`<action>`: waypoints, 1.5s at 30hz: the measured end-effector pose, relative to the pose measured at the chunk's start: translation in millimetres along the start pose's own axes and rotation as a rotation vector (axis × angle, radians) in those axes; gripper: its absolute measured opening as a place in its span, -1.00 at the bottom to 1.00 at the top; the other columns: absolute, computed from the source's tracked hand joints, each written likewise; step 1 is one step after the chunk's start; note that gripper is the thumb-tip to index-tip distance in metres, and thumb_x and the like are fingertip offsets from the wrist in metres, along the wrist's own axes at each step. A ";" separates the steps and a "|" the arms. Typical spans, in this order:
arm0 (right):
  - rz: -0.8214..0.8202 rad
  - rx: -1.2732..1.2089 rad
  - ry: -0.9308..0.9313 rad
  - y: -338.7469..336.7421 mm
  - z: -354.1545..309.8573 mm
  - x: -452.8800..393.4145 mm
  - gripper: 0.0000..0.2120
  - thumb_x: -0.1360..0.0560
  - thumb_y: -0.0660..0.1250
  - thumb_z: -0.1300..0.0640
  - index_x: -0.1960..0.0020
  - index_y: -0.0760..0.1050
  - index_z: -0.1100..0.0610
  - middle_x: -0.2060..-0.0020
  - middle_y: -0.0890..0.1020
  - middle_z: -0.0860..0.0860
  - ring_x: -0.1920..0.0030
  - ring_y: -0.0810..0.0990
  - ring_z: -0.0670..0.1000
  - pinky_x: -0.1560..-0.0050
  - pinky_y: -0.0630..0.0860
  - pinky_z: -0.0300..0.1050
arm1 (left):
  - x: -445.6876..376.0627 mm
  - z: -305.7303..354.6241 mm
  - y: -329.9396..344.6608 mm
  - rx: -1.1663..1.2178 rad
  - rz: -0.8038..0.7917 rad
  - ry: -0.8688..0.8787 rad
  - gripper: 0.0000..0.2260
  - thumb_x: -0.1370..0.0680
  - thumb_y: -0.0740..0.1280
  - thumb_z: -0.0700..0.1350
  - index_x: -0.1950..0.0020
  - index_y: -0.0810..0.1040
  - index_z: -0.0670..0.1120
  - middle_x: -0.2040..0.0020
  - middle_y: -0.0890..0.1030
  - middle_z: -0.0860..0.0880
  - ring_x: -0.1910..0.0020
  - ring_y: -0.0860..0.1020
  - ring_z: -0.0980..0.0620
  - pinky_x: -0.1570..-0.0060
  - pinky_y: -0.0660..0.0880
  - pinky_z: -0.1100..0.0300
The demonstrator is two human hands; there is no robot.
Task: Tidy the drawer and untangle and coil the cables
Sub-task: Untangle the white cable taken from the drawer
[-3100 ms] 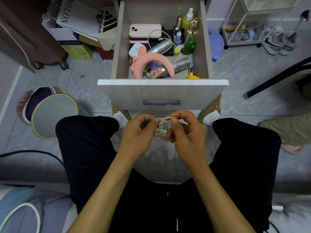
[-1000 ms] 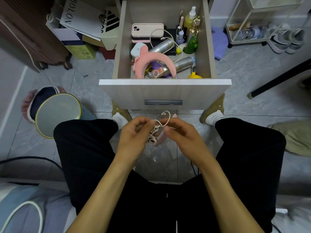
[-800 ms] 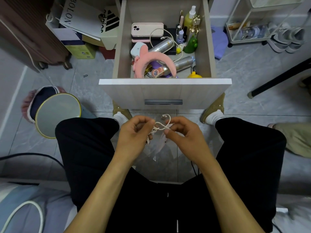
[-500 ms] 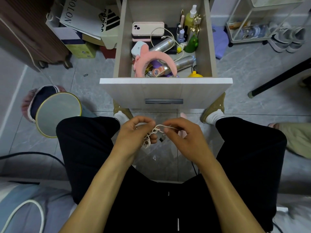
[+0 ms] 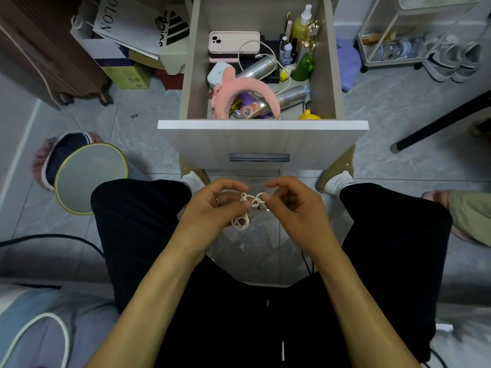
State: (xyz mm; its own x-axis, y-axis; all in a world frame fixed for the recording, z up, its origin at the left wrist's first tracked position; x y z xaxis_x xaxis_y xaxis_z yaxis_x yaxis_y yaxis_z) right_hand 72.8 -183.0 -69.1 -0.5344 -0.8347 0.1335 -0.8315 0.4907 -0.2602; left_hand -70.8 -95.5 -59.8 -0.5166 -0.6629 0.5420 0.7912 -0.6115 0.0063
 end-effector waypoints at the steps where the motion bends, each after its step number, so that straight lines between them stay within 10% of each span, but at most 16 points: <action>1: -0.001 0.021 -0.018 -1.2 -1.8 0.4 -0.83 -0.47 0.44 0.05 -0.02 0.54 -0.10 0.23 0.59 -0.07 0.24 0.58 -0.08 0.25 0.52 -0.30 | -0.2 -1.6 0.6 0.074 0.007 -0.033 -0.86 -0.47 0.44 -0.27 0.02 0.62 -0.08 0.17 0.69 -0.13 0.22 0.66 -0.08 0.06 0.61 0.01; 12: -0.087 0.154 -0.275 0.1 -26.5 5.6 -0.83 -0.45 0.45 0.26 0.01 0.65 0.05 0.19 0.62 -0.11 0.15 0.59 -0.22 0.09 0.47 -0.44 | 3.2 -10.0 5.8 0.370 -0.005 -0.137 -0.90 -0.51 0.35 -0.35 0.04 0.57 -0.18 0.20 0.66 -0.20 0.31 0.62 -0.05 0.21 0.61 0.10; 20: -0.089 0.197 -0.265 1.1 -24.9 7.4 -0.91 -0.43 0.49 0.23 0.11 0.65 0.07 0.24 0.62 -0.10 0.20 0.57 -0.16 0.13 0.46 -0.40 | 6.4 31.1 9.7 -0.641 -0.027 0.289 -0.98 -0.50 0.46 -0.05 0.11 0.66 0.09 0.15 0.65 0.19 0.07 0.59 0.25 0.04 0.48 0.40; 24: -0.076 0.165 -0.263 1.3 -24.4 8.1 -0.94 -0.43 0.49 0.23 0.15 0.63 0.11 0.25 0.62 -0.07 0.21 0.57 -0.12 0.14 0.45 -0.36 | 1.8 36.5 13.2 -0.744 -0.022 0.283 -0.95 -0.49 0.47 -0.04 0.18 0.65 0.06 0.10 0.66 0.16 0.03 0.57 0.23 -0.05 0.47 0.28; 32: -0.048 0.085 -0.271 -5.7 -38.8 4.4 -0.97 -0.42 0.40 0.13 0.16 0.60 0.09 0.26 0.59 -0.08 0.21 0.56 -0.10 0.14 0.45 -0.33 | -4.4 -5.7 18.4 0.209 -0.064 -0.170 -0.90 -0.55 0.35 -0.22 0.11 0.66 -0.18 0.11 0.70 -0.17 0.03 0.66 -0.13 0.00 0.60 0.00; 39: -0.131 0.011 -0.259 -3.8 -35.8 6.7 -0.97 -0.41 0.39 0.22 0.15 0.59 0.13 0.24 0.59 -0.06 0.19 0.58 -0.07 0.10 0.48 -0.29 | 10.9 44.2 20.7 -0.563 -0.134 0.461 -0.84 -0.49 0.46 -0.20 -0.01 0.65 0.03 0.11 0.67 0.12 0.05 0.63 0.16 -0.06 0.55 0.24; 45: -0.115 -0.090 -0.171 -2.6 -30.0 2.5 -0.93 -0.43 0.38 0.32 0.17 0.55 0.18 0.27 0.58 -0.03 0.23 0.57 -0.07 0.12 0.53 -0.20 | 4.1 48.7 15.1 -0.524 -0.020 0.346 -0.86 -0.50 0.40 -0.26 0.10 0.68 -0.03 0.20 0.67 0.05 0.20 0.64 0.12 0.15 0.58 0.29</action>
State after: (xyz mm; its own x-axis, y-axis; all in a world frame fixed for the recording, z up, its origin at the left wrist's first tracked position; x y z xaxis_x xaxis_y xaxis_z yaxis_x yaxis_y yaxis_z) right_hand 69.1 -178.8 -39.3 -0.4084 -0.9128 -0.0093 -0.8996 0.4041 -0.1656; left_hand -45.1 -86.5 -16.6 -0.6754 -0.6968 0.2417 0.5600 -0.6977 -0.4468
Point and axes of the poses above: each hand's wrist, its own x-axis away from the middle knuckle, its own y-axis out of the palm, z = x × y, the point moved 8 cm from there along -x, towards the middle knuckle
